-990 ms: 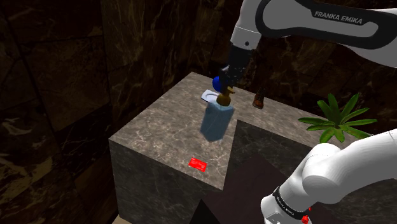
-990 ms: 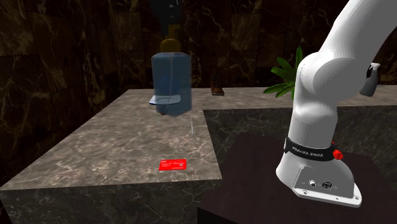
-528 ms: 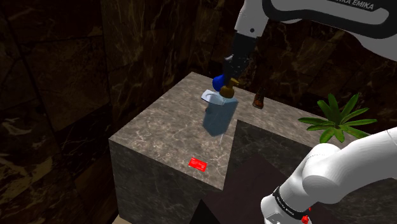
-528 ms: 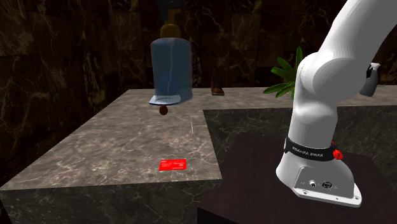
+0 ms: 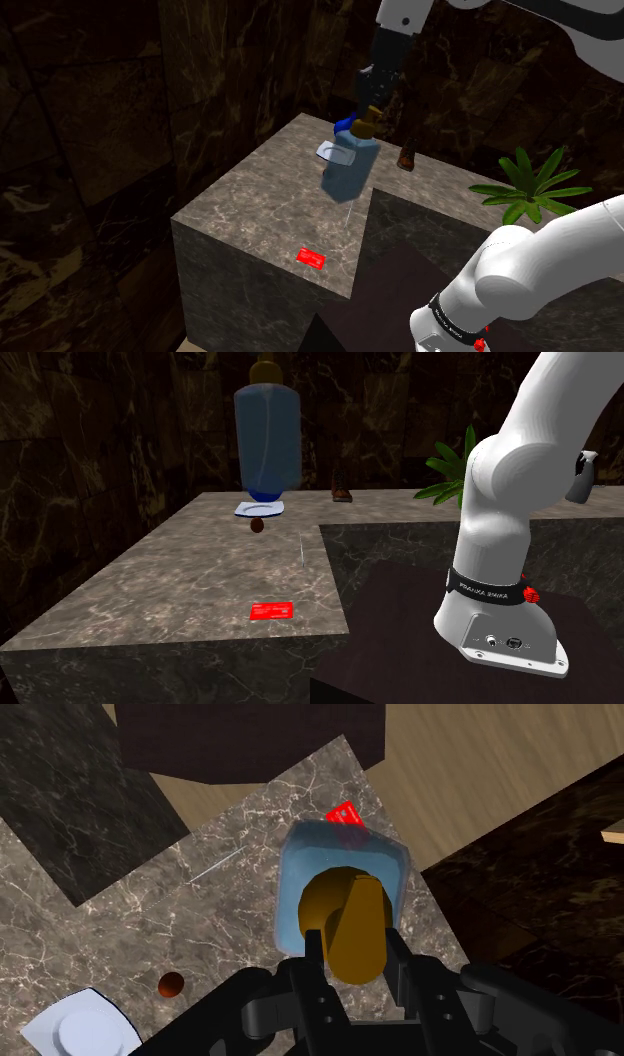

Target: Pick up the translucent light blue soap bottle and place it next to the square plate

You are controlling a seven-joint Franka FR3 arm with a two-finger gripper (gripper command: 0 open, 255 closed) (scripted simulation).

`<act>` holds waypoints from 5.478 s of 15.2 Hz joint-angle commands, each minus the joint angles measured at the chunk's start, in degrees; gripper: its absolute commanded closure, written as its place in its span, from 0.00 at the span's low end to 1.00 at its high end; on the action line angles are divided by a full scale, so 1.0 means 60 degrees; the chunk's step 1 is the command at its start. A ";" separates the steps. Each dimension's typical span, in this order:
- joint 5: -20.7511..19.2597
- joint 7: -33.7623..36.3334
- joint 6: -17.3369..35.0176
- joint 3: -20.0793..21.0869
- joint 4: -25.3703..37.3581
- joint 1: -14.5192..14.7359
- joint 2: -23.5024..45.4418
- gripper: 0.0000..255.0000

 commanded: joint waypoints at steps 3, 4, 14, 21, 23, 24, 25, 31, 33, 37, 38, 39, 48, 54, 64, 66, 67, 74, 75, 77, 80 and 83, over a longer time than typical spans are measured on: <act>-0.0032 -0.0002 -0.0538 -0.0019 0.0765 -0.0020 0.0229 1.00; -0.0039 0.0006 -0.0672 -0.0017 0.0964 -0.0022 0.0294 1.00; -0.0146 -0.0139 -0.1774 -0.0130 0.2741 -0.0109 0.0978 1.00; -0.0425 -0.1668 -0.0772 -0.1084 0.1906 -0.0620 0.1176 1.00; -0.0491 -0.2080 -0.0498 -0.1341 0.1782 -0.0767 0.1330 1.00; -0.0520 -0.2282 -0.0363 -0.1468 0.1739 -0.0840 0.1422 1.00; -0.0546 -0.2483 -0.0231 -0.1593 0.1708 -0.0914 0.1525 1.00; -0.0615 -0.3655 0.0509 -0.2303 0.1785 -0.1371 0.2344 1.00; -0.0599 -0.4035 0.0729 -0.2523 0.1913 -0.1531 0.2694 1.00; -0.0501 -0.4784 0.1112 -0.2931 0.2329 -0.1869 0.3503 1.00; -0.0462 -0.4968 0.1193 -0.3026 0.2468 -0.1959 0.3728 1.00; -0.0416 -0.5151 0.1268 -0.3116 0.2622 -0.2051 0.3963 1.00; 0.0224 -0.6684 0.1549 -0.3697 0.4796 -0.3085 0.6508 1.00; 0.0799 -0.7475 0.1096 -0.3798 0.7502 -0.4066 0.8823 1.00; 0.0816 -0.7618 0.2352 -0.3792 0.6282 -0.4041 0.8873 1.00; 0.0813 -0.7629 0.2630 -0.3790 0.5970 -0.4011 0.8840 1.00; 0.0812 -0.7635 0.2765 -0.3789 0.5823 -0.3997 0.8829 1.00; 0.0822 -0.7665 0.3383 -0.3779 0.5191 -0.3945 0.8819 1.00; 0.0823 -0.7665 0.3383 -0.3779 0.5192 -0.3945 0.8820 1.00; 0.0822 -0.7665 0.3383 -0.3779 0.5192 -0.3945 0.8820 1.00; 0.0822 -0.7665 0.3383 -0.3779 0.5192 -0.3946 0.8820 1.00; 0.0822 -0.7665 0.3385 -0.3779 0.5187 -0.3945 0.8817 0.00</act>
